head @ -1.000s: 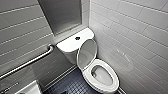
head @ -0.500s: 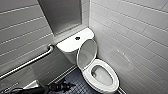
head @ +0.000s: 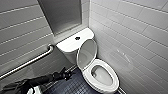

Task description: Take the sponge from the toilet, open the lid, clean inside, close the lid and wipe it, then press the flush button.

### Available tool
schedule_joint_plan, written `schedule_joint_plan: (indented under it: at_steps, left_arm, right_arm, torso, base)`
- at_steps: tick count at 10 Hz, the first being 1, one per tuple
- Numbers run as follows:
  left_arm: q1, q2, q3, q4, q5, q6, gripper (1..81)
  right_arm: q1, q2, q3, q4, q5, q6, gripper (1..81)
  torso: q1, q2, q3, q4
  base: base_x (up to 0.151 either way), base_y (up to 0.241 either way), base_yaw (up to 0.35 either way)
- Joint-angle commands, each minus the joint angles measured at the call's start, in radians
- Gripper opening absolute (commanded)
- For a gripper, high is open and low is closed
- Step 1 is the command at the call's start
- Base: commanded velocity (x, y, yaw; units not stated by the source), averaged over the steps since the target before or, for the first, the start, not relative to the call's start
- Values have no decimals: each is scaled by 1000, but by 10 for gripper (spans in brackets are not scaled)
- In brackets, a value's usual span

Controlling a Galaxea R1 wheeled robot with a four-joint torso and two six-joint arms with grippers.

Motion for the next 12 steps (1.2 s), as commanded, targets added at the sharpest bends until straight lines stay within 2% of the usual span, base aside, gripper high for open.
schedule_joint_plan:
  at_steps: [1, 5, 7, 9, 12]
  left_arm:
    - [-171, -13, -24, -46, 8, -43, 811]
    - [-238, 20, -26, -43, 12, -57, 811]
    - [-240, 50, 21, -36, 23, -55, 811]
    - [-229, 21, 178, -24, 26, -52, 811]
    - [-191, -83, 392, 10, 31, -51, 811]
  right_arm:
    - [-44, -49, 69, -10, -26, -5, 10]
    - [-80, -53, 127, -40, 36, -7, 10]
    - [-74, -49, 129, -40, 36, -4, 10]
    - [-65, -41, 126, -37, 36, -1, 10]
    - [-57, -30, 118, -31, 34, 6, 10]
  torso:
    - [0, 0, 0, 0]
    - [0, 0, 0, 0]
    - [0, 0, 0, 0]
    - [0, 0, 0, 0]
    - [0, 0, 0, 0]
  base:
    - [0, 0, 0]
    - [0, 0, 0]
    - [0, 0, 0]
    - [0, 0, 0]
    - [0, 0, 0]
